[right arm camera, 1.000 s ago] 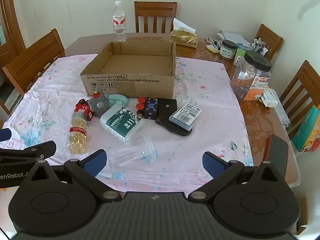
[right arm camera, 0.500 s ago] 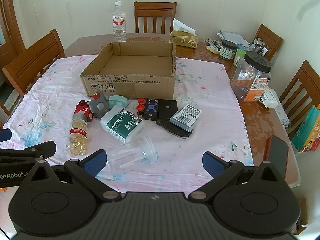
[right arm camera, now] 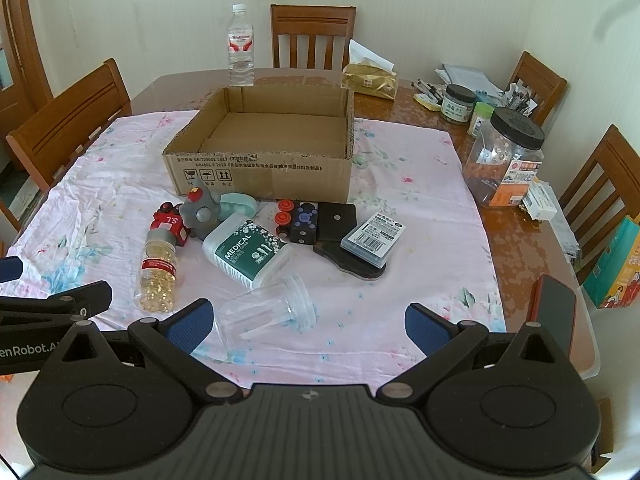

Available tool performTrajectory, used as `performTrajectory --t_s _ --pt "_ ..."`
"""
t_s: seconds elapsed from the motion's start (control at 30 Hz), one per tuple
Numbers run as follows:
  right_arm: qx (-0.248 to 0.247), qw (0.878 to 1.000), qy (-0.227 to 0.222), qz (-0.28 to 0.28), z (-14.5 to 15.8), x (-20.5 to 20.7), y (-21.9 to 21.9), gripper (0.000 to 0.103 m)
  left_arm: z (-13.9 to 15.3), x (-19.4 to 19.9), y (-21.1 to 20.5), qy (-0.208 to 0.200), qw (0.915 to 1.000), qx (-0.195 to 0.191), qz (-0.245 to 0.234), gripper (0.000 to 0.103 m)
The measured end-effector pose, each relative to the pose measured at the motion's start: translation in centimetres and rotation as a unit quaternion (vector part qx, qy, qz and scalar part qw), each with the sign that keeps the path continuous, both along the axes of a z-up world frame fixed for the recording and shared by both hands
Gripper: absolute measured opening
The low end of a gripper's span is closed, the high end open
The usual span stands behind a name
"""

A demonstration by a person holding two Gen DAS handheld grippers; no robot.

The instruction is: Organize rigid objects

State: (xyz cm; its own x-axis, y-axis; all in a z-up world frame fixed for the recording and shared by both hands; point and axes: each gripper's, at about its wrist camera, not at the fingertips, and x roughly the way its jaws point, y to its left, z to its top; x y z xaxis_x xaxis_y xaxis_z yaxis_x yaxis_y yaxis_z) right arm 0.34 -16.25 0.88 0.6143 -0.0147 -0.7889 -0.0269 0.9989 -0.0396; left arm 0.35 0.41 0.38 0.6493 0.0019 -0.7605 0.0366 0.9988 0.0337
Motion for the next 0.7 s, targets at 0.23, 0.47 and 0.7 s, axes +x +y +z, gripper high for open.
performTrajectory --t_s 0.23,0.47,0.7 --pt "0.0 1.0 -0.003 0.003 0.05 0.0 -0.25 0.103 0.26 0.11 -0.15 0.0 1.0 0.0 0.001 0.103" --pt "0.003 1.0 -0.005 0.006 0.07 0.06 -0.32 0.103 0.37 0.17 -0.22 0.0 1.0 0.002 0.0 0.103" --pt "0.004 1.0 -0.006 0.008 0.11 0.09 -0.42 0.103 0.43 0.21 -0.25 0.0 1.0 0.002 0.001 0.102"
